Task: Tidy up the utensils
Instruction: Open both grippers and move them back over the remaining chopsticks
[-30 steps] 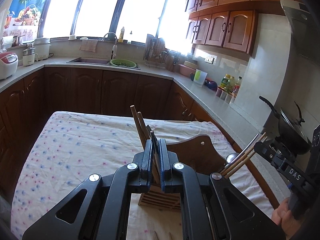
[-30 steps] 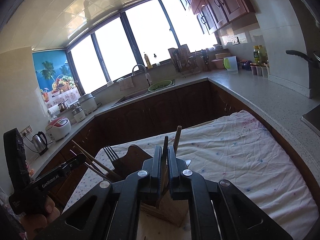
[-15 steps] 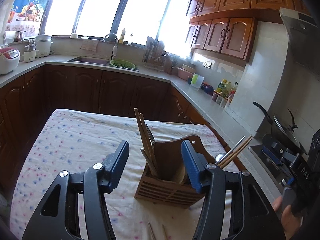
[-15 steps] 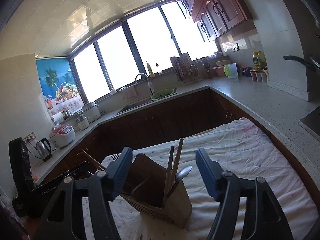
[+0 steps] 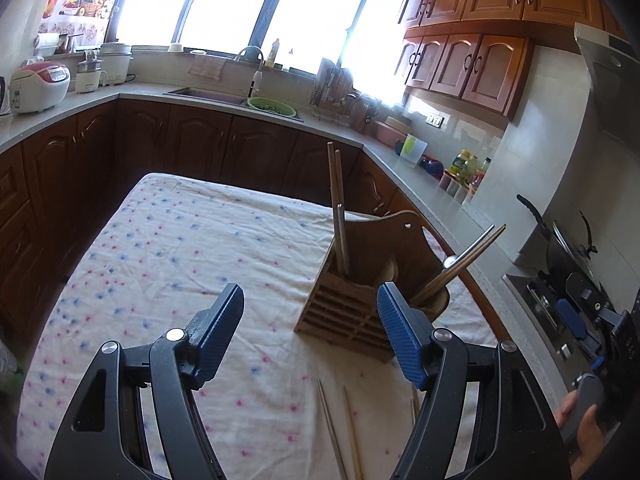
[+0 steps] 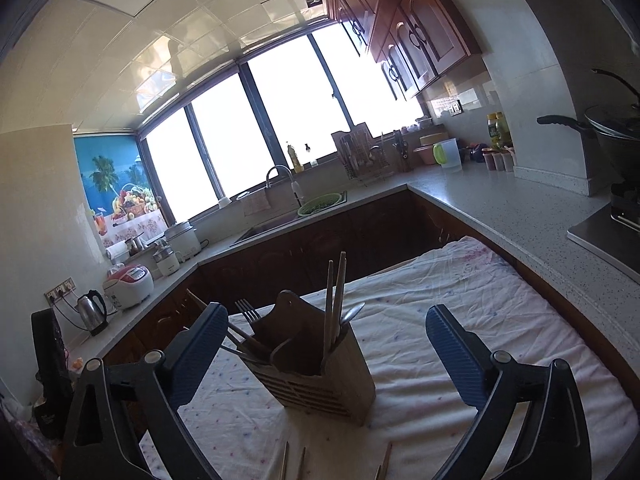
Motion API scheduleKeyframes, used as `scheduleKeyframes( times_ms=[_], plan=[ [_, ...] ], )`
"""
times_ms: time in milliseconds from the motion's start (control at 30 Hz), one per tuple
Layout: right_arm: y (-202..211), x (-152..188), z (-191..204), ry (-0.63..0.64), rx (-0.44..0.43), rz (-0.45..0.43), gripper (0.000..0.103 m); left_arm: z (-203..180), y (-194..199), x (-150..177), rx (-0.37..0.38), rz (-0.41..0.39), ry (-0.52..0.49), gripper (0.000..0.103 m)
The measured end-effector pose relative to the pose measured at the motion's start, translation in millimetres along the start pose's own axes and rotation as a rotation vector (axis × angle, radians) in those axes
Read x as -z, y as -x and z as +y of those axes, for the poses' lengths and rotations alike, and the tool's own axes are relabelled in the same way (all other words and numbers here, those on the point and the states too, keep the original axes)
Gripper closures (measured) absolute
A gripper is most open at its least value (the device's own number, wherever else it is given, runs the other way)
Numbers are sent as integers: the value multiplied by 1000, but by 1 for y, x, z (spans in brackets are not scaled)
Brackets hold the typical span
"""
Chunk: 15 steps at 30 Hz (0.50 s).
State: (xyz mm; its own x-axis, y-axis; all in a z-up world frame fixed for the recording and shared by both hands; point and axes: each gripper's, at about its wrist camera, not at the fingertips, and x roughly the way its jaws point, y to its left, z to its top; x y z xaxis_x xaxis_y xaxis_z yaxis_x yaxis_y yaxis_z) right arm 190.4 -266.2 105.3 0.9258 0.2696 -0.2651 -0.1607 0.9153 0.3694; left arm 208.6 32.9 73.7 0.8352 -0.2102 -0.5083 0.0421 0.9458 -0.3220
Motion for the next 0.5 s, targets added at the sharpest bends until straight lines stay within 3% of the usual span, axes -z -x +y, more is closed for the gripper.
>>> scheduleKeyframes(
  times_ms=[500],
  plan=[
    [20,74,-23,-14,97,185,3,19,-9,71,-47,162,24,32]
  ],
)
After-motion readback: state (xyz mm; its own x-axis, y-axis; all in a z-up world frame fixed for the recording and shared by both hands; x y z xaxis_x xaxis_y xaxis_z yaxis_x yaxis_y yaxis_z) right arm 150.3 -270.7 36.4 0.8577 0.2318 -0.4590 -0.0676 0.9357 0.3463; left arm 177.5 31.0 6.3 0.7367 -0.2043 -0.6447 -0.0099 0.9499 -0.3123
